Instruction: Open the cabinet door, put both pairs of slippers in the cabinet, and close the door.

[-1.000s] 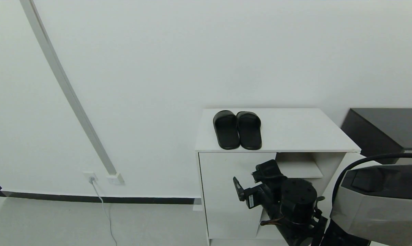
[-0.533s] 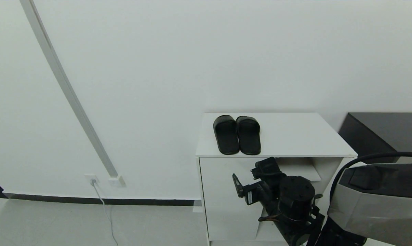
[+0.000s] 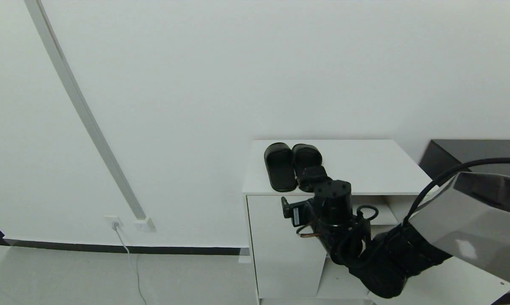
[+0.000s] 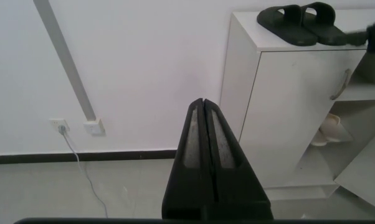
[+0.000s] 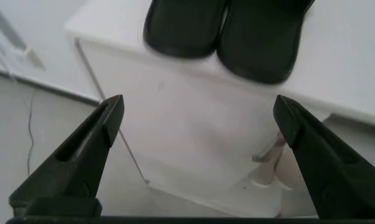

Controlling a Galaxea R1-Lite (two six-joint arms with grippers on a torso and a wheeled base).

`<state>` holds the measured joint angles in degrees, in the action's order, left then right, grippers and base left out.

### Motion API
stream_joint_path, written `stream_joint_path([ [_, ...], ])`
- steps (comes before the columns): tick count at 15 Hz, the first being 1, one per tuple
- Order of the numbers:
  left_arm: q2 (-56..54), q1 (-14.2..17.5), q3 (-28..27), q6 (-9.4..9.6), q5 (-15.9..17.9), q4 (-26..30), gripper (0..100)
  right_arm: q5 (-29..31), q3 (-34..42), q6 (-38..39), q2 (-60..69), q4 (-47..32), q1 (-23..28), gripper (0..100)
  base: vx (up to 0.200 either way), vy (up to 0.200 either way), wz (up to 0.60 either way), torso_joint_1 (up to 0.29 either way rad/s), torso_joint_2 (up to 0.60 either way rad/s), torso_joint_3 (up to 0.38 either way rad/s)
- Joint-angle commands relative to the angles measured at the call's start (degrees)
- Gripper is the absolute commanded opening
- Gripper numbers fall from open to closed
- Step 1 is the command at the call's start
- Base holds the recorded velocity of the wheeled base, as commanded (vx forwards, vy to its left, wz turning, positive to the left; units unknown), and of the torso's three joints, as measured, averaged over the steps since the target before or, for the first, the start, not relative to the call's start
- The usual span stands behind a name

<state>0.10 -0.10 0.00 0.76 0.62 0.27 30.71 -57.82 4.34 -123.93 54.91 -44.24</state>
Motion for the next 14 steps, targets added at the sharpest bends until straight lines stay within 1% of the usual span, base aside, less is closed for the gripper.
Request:
stream_joint_path([
  [1,0.0,0.0,0.0,0.04,0.0,0.0,0,3.2,-9.5,2.1,2.3,-8.7,-0.1,100,0.000,0.000,0.00,0.000,0.00,0.000],
  [2,0.0,0.0,0.0,-0.05,0.0,0.0,0,3.7,-10.6,3.2,2.5,-10.8,-0.5,100,0.000,0.000,0.00,0.000,0.00,0.000],
  [4,0.0,0.0,0.0,-0.05,0.0,0.0,0,4.3,-10.7,5.8,2.6,-12.6,-0.8,100,0.000,0.000,0.00,0.000,0.00,0.000],
  [8,0.0,0.0,0.0,0.04,0.1,0.0,0,4.4,-8.2,8.5,1.4,-12.7,-0.8,100,0.200,0.000,0.00,-0.004,-0.01,0.001],
  [12,0.0,0.0,0.0,0.04,0.1,0.0,0,4.5,-7.6,9.5,-0.4,-12.4,-0.8,100,0.200,0.000,0.00,0.008,0.00,0.002],
  [14,0.0,0.0,0.0,-0.05,0.1,0.0,0,5.1,-7.7,9.5,-2.6,-10.6,-0.3,100,0.200,0.000,0.00,0.005,0.00,0.000],
])
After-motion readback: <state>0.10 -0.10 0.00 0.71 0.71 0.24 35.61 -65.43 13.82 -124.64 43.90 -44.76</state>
